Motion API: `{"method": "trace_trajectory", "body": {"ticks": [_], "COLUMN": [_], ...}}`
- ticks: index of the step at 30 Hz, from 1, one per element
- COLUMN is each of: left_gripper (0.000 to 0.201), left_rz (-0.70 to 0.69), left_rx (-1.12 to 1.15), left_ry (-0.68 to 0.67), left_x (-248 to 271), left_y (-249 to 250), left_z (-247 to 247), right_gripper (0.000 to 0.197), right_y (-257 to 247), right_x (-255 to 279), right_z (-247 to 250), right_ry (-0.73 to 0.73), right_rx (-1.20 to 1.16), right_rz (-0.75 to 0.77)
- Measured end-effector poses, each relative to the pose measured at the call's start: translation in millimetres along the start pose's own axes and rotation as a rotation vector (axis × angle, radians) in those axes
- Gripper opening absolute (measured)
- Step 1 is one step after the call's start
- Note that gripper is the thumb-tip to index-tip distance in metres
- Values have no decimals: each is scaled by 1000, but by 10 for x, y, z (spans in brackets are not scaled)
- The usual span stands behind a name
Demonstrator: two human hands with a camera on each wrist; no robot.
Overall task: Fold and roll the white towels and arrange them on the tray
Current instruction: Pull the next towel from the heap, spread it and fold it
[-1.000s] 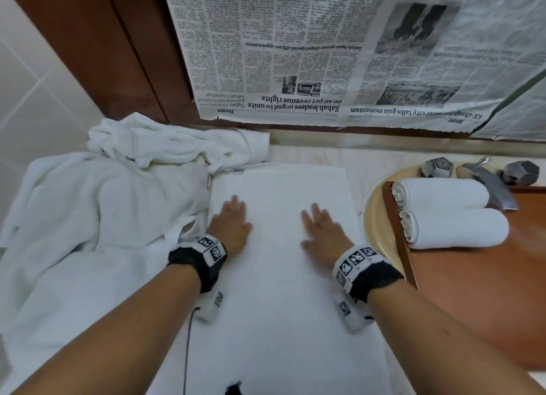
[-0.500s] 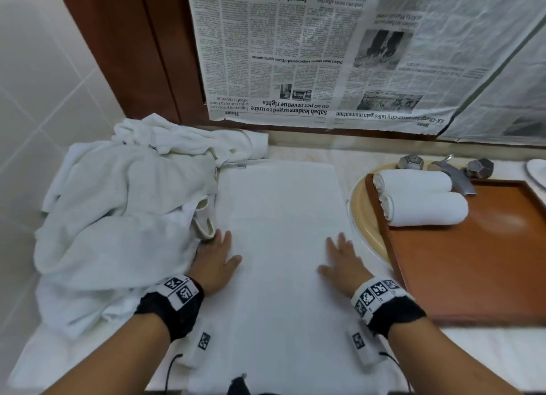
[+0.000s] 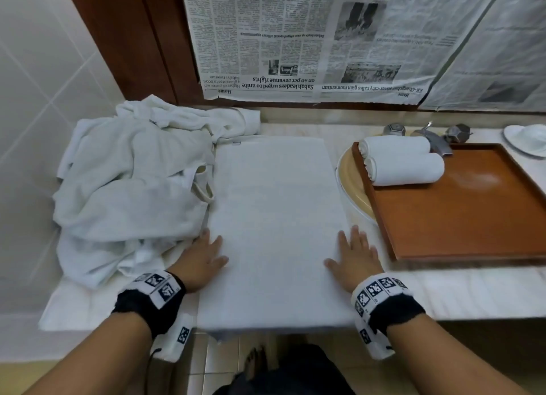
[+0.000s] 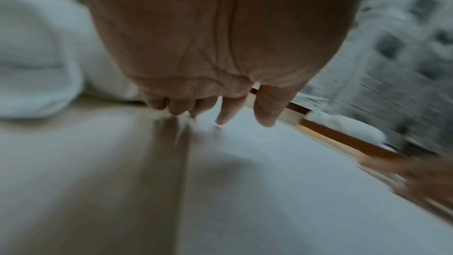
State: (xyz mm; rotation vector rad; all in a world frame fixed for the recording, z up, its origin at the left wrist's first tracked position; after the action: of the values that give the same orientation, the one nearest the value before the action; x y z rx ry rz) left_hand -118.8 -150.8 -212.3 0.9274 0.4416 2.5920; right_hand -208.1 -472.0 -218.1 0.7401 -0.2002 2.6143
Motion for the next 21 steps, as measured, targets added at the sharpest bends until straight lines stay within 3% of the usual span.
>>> {"method": "trace_trajectory", "body": {"ticks": [4, 7, 9, 12, 14, 16, 19, 21], "left_gripper": [77, 115, 121, 91, 77, 80, 86, 90], "left_rz": [-212, -248, -154, 142, 205, 35, -246, -195], "left_rx": [54, 28, -139, -153, -129, -158, -139, -170], "left_ry": [-13, -115, -43, 145, 278, 368, 224, 154], "left_x": [165, 226, 259, 383, 447, 498, 562, 608], "left_y": [713, 701, 346, -175, -150, 333, 1002, 959], "left_z": [-417, -840, -884, -715, -640, -729, -1269, -1456], "right_gripper": [78, 76, 75, 74, 74, 75, 74, 72], "right_y": [-597, -606, -261, 321, 471, 320, -213, -269], "right_x": [374, 537, 506, 459, 478, 617, 957, 1094], "right_z": [-176, -537, -593, -553, -488, -435, -604, -833], "right_ry": [44, -30, -11, -7, 28, 86, 75, 36], "right_rx": [2, 19, 11, -59, -79, -100, -80, 22], "right_rz": [295, 385, 301, 106, 23, 70, 383, 513]}}
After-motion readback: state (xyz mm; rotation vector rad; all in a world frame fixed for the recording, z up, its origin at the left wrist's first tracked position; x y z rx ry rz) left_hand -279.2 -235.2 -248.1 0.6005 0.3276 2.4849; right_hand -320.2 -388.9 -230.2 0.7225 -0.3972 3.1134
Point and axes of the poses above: each hand's wrist, its own x-axis away from the middle knuckle, its own z-axis out of the back of the hand, y = z × x, the point moved 8 cm from there along -x, towards the middle knuckle, and after that the axes turned 3 degrees about -z, right-handed, at the moved point
